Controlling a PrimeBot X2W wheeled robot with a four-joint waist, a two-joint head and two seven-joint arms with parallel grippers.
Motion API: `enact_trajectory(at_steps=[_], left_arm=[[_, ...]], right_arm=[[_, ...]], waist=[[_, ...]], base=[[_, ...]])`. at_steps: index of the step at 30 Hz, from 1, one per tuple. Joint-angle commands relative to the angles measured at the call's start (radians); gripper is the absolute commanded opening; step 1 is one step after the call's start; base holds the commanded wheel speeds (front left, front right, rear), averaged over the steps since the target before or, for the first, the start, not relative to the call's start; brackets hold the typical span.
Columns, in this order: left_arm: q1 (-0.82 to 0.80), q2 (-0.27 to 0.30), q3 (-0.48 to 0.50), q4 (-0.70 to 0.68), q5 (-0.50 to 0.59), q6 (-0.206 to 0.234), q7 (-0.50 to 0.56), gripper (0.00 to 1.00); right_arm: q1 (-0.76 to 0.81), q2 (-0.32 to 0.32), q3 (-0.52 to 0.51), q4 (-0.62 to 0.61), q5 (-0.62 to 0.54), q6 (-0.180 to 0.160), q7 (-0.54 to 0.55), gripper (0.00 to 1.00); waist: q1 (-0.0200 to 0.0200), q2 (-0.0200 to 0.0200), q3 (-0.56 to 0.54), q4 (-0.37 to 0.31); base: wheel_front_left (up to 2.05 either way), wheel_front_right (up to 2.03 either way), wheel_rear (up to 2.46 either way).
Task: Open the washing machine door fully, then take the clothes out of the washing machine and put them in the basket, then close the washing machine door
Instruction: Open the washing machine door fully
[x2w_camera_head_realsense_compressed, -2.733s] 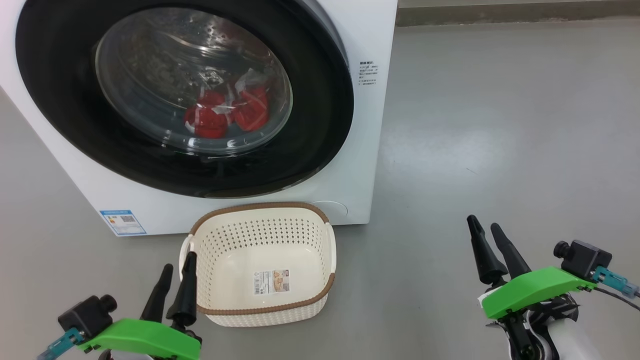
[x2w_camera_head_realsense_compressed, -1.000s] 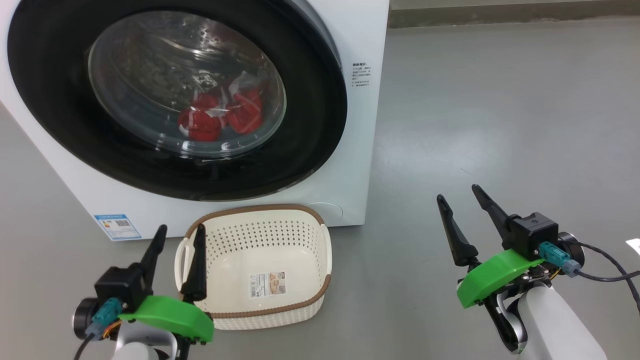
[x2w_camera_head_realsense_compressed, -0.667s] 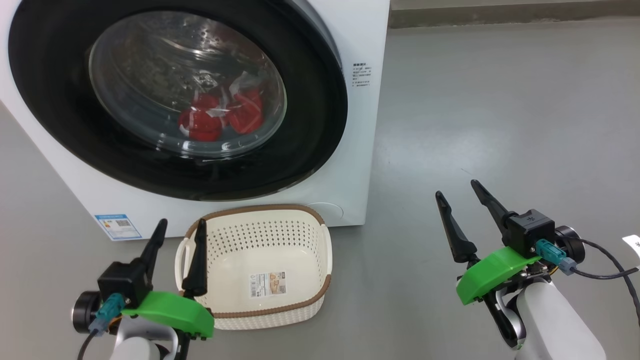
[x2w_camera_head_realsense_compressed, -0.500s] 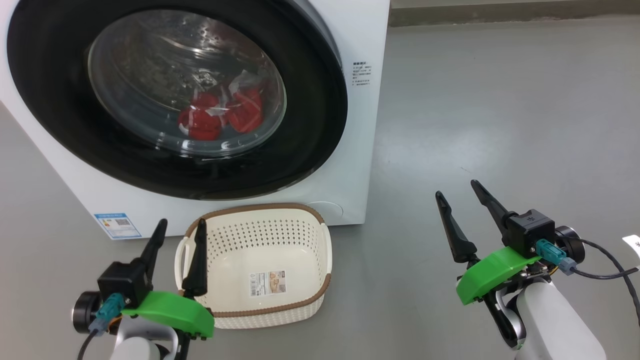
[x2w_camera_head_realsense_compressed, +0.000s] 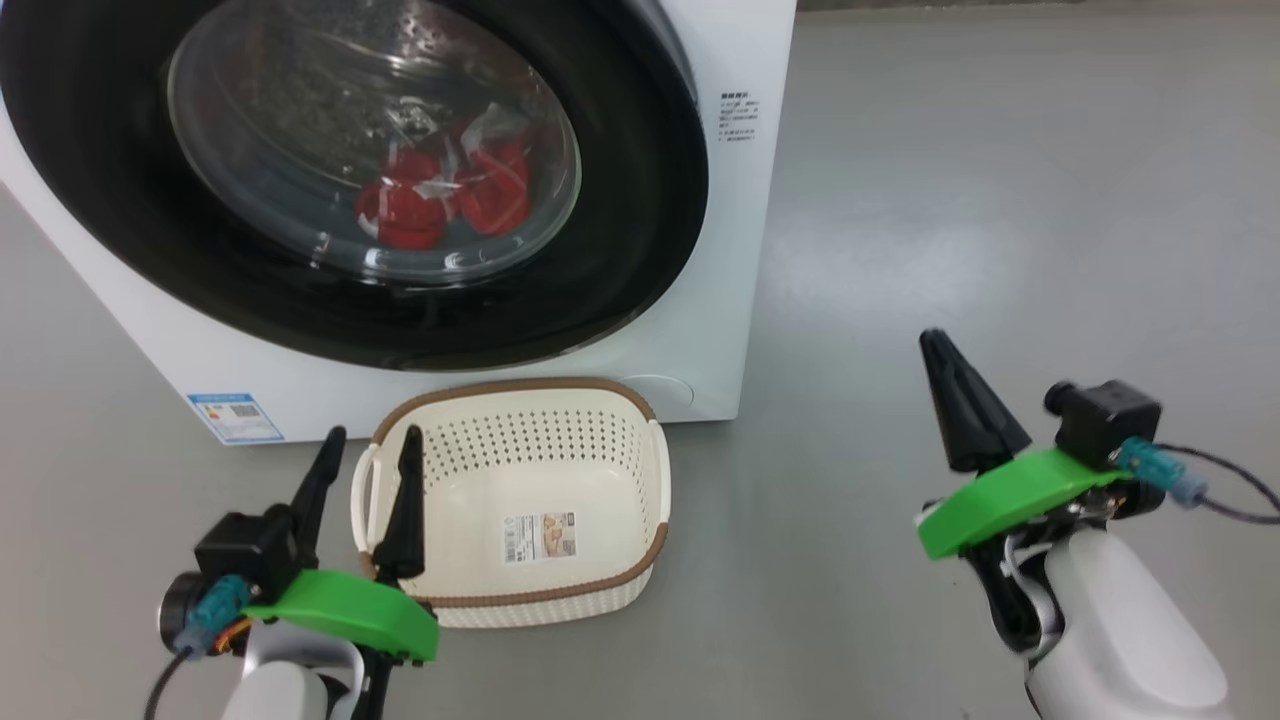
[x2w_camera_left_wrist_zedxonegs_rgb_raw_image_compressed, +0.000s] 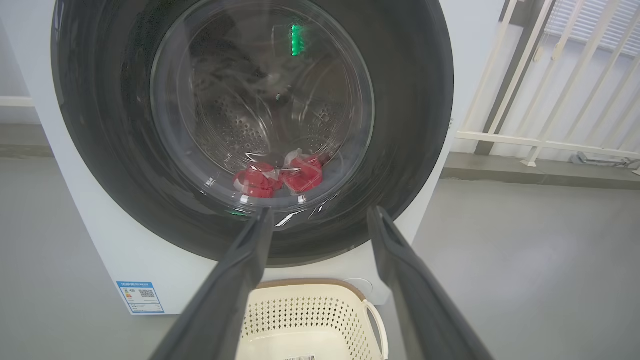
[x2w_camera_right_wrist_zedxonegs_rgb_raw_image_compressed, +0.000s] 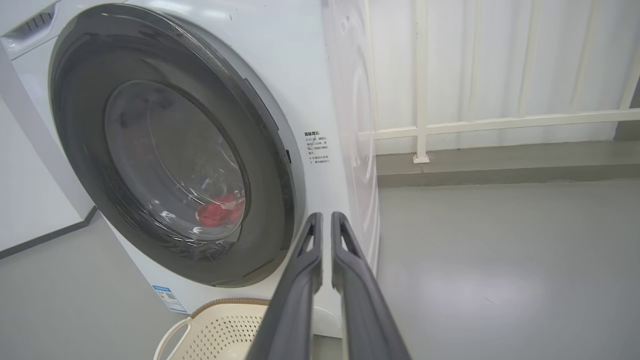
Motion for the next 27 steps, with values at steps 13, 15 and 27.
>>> enact_trajectory(at_steps=[13,15,27], left_arm=[[-0.062,0.012,-0.006,-0.105,-0.035,-0.010,-0.012,1.00],[-0.069,0.012,-0.016,-0.128,-0.022,-0.009,-0.012,1.00],[-0.102,0.012,-0.040,-0.264,-0.030,0.000,-0.012,1.00]], right_arm=[[-0.184,0.003,0.068,0.037,0.405,-0.001,-0.009,0.00],[-0.235,0.003,0.076,0.051,0.504,-0.001,-0.009,0.00],[-0.399,-0.043,0.042,0.024,0.855,-0.001,0.138,0.00]], waist=[[0.0000,0.0000,0.094,0.043],[0.0000,0.0000,0.127,0.051],[0.0000,0.0000,0.267,0.099]], base=[[0.00,0.00,0.00],[0.00,0.00,0.00],[0.00,0.00,0.00]])
